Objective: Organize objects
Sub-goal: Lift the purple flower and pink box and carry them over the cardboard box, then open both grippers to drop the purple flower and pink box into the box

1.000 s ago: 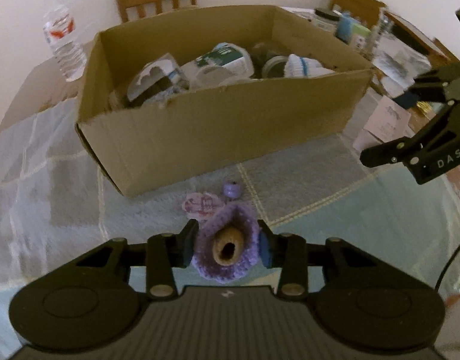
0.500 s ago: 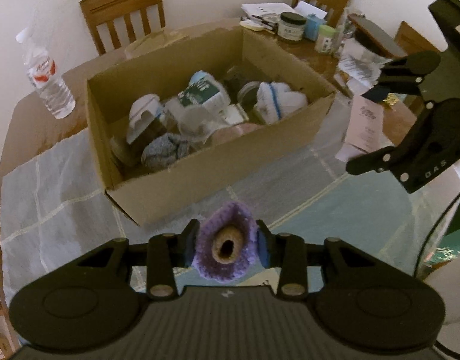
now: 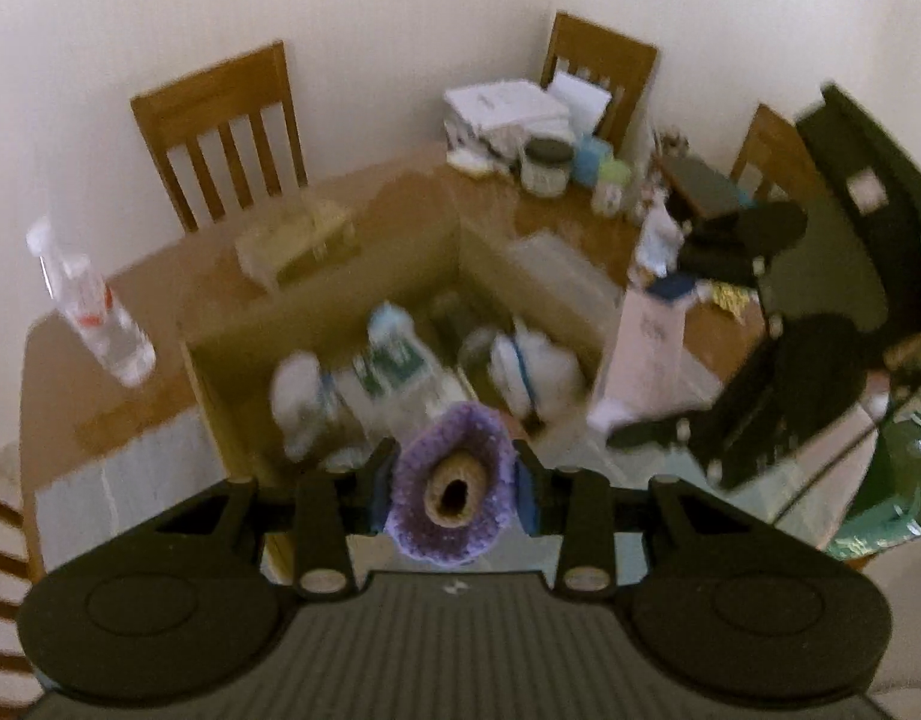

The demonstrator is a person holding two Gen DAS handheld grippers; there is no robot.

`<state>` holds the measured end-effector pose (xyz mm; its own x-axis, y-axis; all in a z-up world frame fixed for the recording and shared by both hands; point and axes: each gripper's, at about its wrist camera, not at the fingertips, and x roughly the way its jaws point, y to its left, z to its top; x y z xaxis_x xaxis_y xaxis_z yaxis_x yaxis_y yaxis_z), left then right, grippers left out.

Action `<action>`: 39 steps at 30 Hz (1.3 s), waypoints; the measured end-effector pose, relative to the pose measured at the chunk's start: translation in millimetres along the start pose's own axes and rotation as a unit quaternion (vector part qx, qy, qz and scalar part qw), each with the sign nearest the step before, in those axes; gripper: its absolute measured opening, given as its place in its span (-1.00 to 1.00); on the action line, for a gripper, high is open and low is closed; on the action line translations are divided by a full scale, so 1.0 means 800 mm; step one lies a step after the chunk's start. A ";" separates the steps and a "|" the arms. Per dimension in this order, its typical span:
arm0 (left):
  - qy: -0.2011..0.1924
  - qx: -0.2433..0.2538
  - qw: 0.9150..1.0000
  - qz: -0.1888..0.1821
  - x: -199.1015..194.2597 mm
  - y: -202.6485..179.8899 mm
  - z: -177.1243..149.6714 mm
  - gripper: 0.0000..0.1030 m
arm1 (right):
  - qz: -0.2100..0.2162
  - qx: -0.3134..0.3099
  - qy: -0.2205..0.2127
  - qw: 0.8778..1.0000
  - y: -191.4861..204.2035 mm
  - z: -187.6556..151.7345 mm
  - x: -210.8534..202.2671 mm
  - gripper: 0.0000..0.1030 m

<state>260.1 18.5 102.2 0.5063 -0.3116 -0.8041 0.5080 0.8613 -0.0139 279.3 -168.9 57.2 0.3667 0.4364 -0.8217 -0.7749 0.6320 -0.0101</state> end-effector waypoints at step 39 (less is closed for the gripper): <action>-0.057 -0.035 0.995 0.079 0.078 0.090 0.027 0.99 | -0.046 0.075 -0.002 0.996 -0.046 0.056 0.049 0.69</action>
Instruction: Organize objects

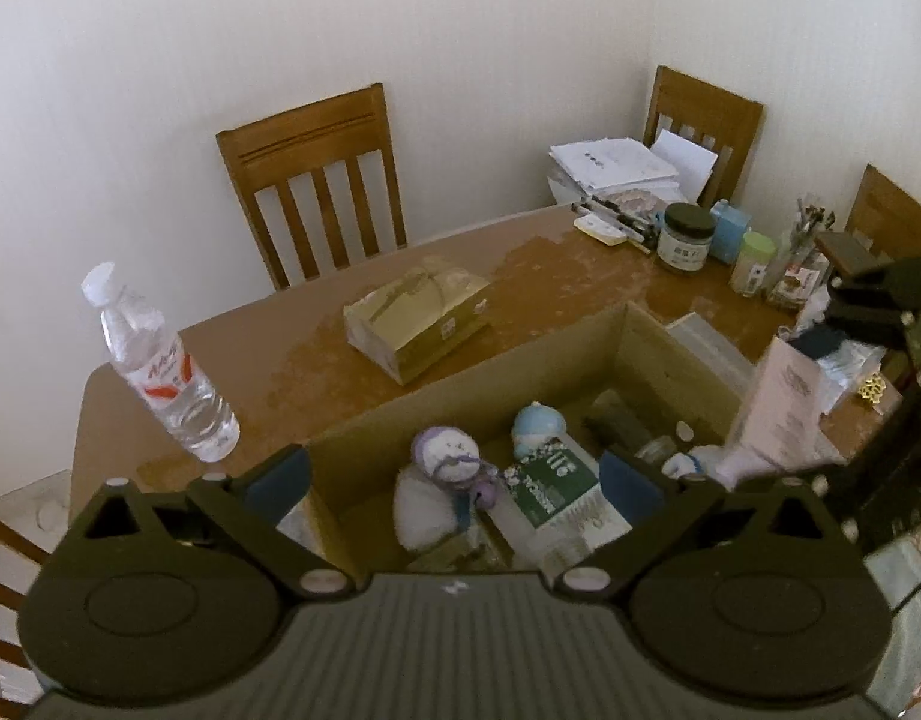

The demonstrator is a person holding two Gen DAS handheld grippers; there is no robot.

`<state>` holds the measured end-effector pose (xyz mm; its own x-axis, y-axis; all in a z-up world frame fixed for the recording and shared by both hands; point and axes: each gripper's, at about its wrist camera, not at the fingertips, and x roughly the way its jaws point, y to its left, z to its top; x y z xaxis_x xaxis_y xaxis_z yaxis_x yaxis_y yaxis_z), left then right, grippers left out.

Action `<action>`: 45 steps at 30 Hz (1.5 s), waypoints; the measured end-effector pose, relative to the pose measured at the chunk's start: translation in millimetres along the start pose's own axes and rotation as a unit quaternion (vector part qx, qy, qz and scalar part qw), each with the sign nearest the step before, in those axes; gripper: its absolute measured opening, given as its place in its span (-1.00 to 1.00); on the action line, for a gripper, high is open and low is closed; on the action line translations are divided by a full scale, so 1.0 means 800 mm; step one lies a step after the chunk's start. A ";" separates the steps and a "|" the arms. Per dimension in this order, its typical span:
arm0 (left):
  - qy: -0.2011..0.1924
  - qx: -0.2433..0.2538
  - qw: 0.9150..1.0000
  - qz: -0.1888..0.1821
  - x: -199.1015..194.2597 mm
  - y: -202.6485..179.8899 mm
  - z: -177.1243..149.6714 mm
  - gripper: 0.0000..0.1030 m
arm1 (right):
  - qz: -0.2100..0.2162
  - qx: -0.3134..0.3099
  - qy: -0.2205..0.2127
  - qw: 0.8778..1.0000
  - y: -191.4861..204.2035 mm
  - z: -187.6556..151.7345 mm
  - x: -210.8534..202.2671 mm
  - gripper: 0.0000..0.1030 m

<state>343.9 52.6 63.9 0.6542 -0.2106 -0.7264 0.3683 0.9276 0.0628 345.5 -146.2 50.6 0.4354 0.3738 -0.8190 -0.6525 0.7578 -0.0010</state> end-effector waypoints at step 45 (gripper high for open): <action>0.045 -0.143 0.986 0.069 -0.043 -0.018 -0.164 0.99 | -0.123 0.167 0.046 0.977 0.059 -0.066 0.020 1.00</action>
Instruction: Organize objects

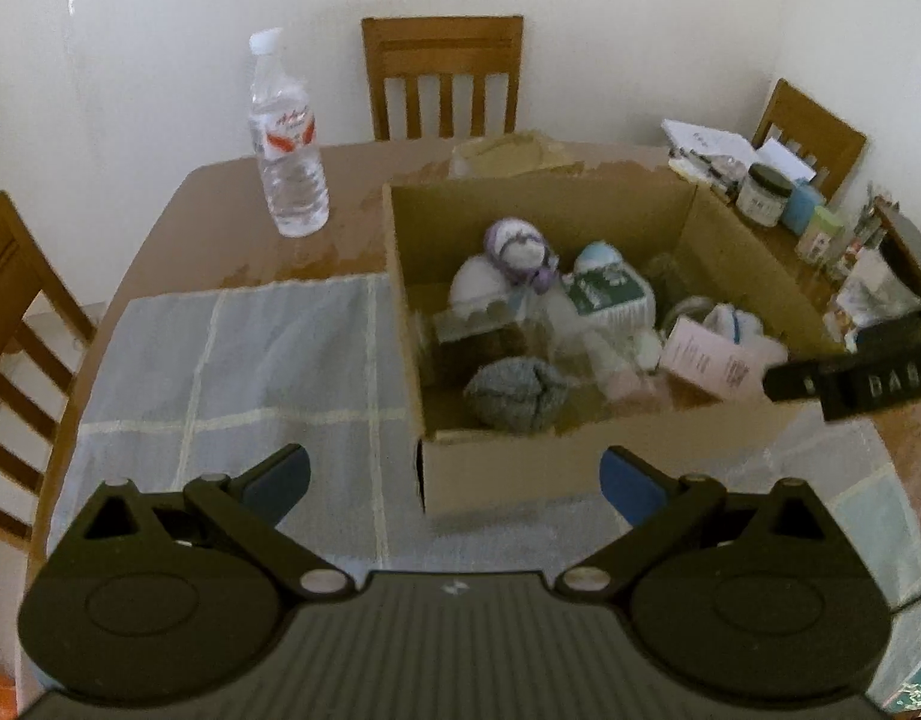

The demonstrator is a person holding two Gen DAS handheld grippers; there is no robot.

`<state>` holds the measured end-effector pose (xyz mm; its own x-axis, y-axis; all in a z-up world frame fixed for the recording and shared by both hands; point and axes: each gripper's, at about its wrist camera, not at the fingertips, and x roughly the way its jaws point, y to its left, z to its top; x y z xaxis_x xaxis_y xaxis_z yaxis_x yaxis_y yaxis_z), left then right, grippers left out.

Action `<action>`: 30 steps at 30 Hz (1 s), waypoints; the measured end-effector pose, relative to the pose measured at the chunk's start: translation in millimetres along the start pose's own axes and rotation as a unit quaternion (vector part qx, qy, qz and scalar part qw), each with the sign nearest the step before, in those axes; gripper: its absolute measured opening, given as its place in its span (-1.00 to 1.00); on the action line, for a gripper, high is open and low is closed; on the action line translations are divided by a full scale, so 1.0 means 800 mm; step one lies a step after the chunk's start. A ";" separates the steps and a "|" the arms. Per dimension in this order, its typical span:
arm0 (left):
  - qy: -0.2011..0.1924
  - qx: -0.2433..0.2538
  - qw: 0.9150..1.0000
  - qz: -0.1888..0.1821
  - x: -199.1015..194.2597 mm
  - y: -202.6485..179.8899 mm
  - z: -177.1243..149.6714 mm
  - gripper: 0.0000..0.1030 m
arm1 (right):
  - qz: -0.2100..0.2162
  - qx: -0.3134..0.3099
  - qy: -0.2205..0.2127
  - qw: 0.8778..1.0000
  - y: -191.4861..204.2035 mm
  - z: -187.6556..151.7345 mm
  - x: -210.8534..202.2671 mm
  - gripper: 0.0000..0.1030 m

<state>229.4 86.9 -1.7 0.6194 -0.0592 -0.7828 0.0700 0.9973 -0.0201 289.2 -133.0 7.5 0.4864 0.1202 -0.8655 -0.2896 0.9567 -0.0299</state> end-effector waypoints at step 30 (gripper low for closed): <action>0.066 -0.046 0.996 0.033 -0.037 -0.049 0.019 0.99 | 0.018 0.041 0.043 0.998 0.000 -0.035 -0.054 1.00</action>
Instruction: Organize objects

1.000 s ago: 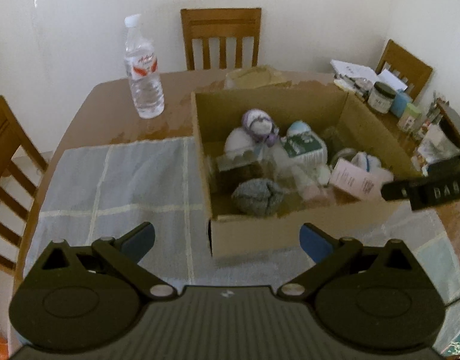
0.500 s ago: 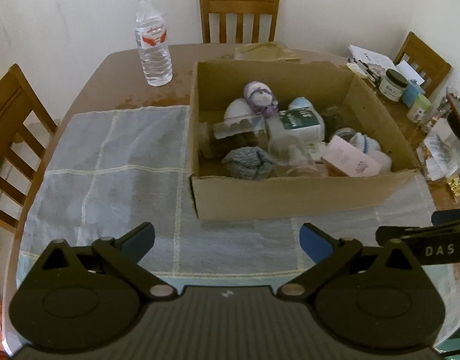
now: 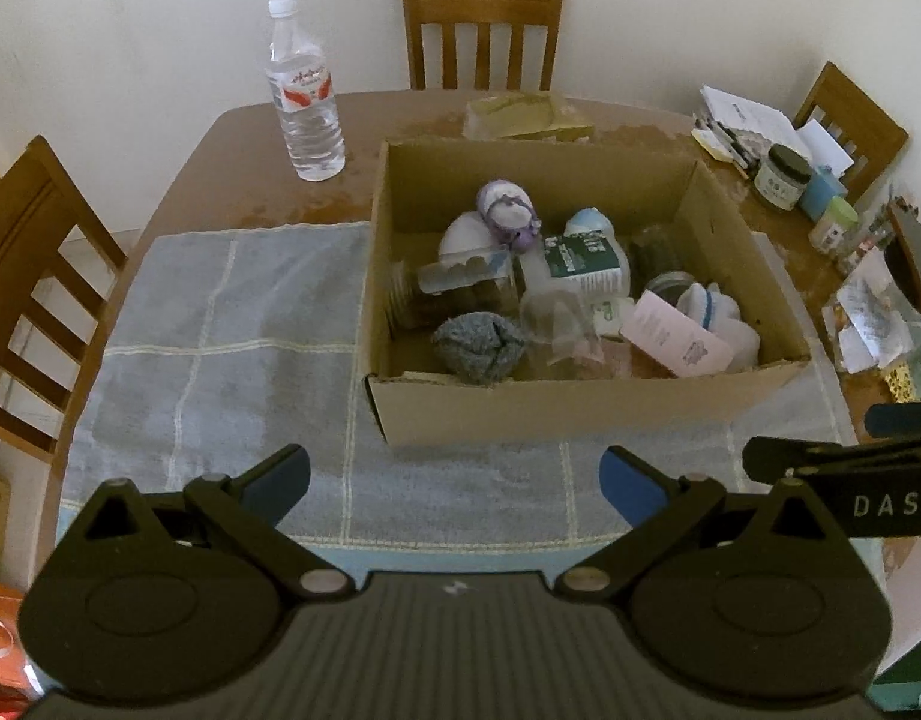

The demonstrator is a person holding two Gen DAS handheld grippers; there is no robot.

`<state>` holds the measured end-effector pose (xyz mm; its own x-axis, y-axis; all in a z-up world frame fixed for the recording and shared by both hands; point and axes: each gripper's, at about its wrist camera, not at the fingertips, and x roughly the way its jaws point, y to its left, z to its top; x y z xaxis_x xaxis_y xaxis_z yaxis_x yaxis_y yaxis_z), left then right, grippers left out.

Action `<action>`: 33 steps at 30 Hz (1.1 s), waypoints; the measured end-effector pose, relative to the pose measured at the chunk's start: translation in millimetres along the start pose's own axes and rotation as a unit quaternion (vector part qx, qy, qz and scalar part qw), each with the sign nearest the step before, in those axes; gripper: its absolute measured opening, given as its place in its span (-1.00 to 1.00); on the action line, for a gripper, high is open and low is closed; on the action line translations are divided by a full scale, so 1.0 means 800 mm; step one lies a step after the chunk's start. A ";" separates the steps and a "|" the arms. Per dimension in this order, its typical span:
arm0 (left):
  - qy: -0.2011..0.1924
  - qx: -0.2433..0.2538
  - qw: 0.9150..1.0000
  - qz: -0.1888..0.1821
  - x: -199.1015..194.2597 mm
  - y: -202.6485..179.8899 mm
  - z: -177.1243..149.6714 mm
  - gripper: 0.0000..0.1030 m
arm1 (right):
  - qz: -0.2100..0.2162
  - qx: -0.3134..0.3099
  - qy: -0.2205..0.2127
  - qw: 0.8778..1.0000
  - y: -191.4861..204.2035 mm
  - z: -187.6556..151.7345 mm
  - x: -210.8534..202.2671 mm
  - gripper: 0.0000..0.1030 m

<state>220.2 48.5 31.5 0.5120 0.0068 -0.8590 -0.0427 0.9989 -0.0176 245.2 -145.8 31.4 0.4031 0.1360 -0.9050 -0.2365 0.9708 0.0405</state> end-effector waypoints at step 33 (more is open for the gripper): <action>0.007 0.007 1.000 0.011 0.007 -0.004 0.011 0.99 | 0.008 0.009 0.004 1.000 -0.001 0.013 0.001 1.00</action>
<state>230.5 45.7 31.1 0.4984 0.0286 -0.8665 -0.0419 0.9991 0.0088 255.3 -144.5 34.9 0.3919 0.1505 -0.9076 -0.2276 0.9717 0.0629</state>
